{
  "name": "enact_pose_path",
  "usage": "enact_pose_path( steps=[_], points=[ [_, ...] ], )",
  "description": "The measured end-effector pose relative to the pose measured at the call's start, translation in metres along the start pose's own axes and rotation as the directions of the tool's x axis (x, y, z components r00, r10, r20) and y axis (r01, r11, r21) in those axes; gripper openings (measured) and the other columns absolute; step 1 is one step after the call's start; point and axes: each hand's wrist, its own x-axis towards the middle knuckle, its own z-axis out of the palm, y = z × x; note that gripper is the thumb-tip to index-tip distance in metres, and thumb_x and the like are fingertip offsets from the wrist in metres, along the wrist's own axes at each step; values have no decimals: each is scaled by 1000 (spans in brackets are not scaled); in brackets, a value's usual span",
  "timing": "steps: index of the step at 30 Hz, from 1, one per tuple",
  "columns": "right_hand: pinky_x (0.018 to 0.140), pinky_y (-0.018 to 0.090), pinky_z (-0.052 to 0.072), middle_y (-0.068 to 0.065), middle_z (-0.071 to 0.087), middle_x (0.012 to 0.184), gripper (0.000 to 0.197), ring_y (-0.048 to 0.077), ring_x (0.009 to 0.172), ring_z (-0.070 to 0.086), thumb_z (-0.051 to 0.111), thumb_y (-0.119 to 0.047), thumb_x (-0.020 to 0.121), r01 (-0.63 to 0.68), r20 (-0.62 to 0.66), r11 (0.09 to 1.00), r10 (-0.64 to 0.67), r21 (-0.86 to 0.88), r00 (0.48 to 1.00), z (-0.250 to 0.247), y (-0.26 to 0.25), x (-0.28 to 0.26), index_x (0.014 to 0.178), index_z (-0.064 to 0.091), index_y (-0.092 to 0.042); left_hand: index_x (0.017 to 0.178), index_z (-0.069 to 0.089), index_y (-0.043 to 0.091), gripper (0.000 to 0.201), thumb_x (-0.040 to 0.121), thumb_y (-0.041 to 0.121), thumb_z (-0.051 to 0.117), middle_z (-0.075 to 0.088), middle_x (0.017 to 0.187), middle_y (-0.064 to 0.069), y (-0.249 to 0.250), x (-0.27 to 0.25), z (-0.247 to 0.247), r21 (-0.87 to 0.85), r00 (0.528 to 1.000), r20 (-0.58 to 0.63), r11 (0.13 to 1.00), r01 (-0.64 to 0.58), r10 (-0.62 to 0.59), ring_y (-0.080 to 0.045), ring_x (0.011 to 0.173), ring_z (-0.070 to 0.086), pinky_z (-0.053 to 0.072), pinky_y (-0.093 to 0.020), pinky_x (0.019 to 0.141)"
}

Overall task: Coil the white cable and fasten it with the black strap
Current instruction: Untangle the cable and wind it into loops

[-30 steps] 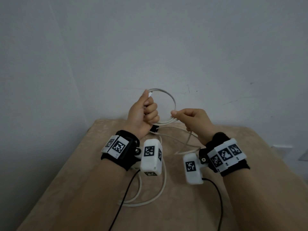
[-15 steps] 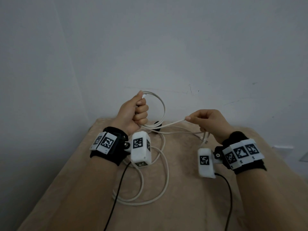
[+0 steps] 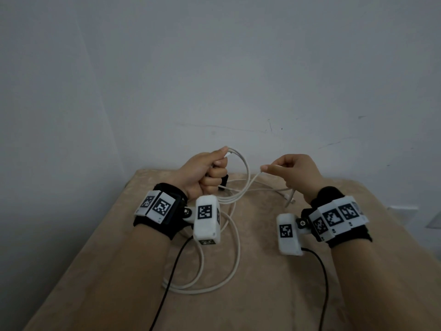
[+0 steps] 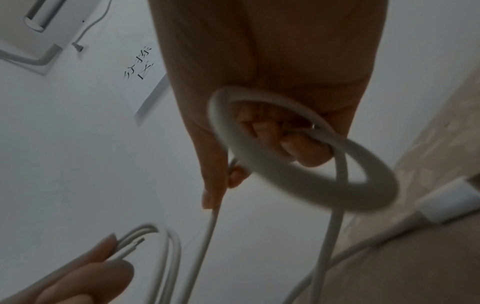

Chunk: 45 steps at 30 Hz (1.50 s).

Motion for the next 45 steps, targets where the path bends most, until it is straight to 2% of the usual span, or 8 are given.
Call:
enact_pose_path(
  steps=[3,9,18,29,34,38,42,45],
  points=[
    [43,21,38,-3,47,51,35,2,36,39,81,-31,72,-19,2,1000,19,-7,1000,0,-1,0,57,55,-13,59,29,21,45,97,43,38,21,40,11,-1,1,-2,-9,999,-30,1000,-18,18,-1,28,13,11,-12,35],
    [41,21,36,-7,39,44,42,9,37,35,78,-27,76,-56,23,995,54,89,998,0,-8,-3,53,45,-15,60,29,21,45,98,42,38,21,40,11,0,0,-2,8,998,-57,1000,-30,30,-1,28,15,10,-12,35],
    [33,14,22,-2,48,45,29,7,31,29,67,-17,87,-209,144,921,170,328,975,12,-18,-7,62,53,-12,61,29,21,44,99,41,36,21,41,11,-4,1,13,169,999,-31,985,-24,29,-1,30,12,6,-13,40],
    [33,14,24,-4,43,48,37,6,33,28,72,-21,83,-231,59,911,224,341,973,3,-6,-6,57,46,-15,64,36,19,42,98,43,37,21,40,11,0,1,-4,-41,992,-104,996,-80,75,-1,27,16,12,-11,32],
    [41,19,33,2,59,65,22,8,38,39,67,-30,86,-197,124,972,182,127,975,4,-6,-7,77,64,-10,69,44,16,41,98,44,36,21,38,12,4,-3,-8,-145,987,-118,981,-130,113,0,26,17,10,-13,34],
    [43,18,33,0,68,86,30,7,42,40,62,-43,87,-122,235,990,101,77,967,14,-17,-11,99,69,-17,70,45,16,41,98,45,37,21,39,12,3,-2,-3,-91,993,-69,991,-101,95,-1,27,16,13,-12,32],
    [49,9,33,-13,64,76,20,-10,42,48,68,-41,83,-6,231,1000,3,12,973,20,-23,-15,93,70,-23,70,48,16,41,97,46,39,21,40,12,1,-2,1,35,997,-16,997,-72,73,-1,29,15,14,-11,33],
    [42,4,33,-22,54,43,18,-11,39,48,69,-27,85,36,230,999,-42,29,972,18,-23,-16,89,70,-9,70,47,15,41,97,45,38,21,39,12,2,-3,5,89,999,24,995,-35,33,-1,28,15,14,-10,33]
  ],
)
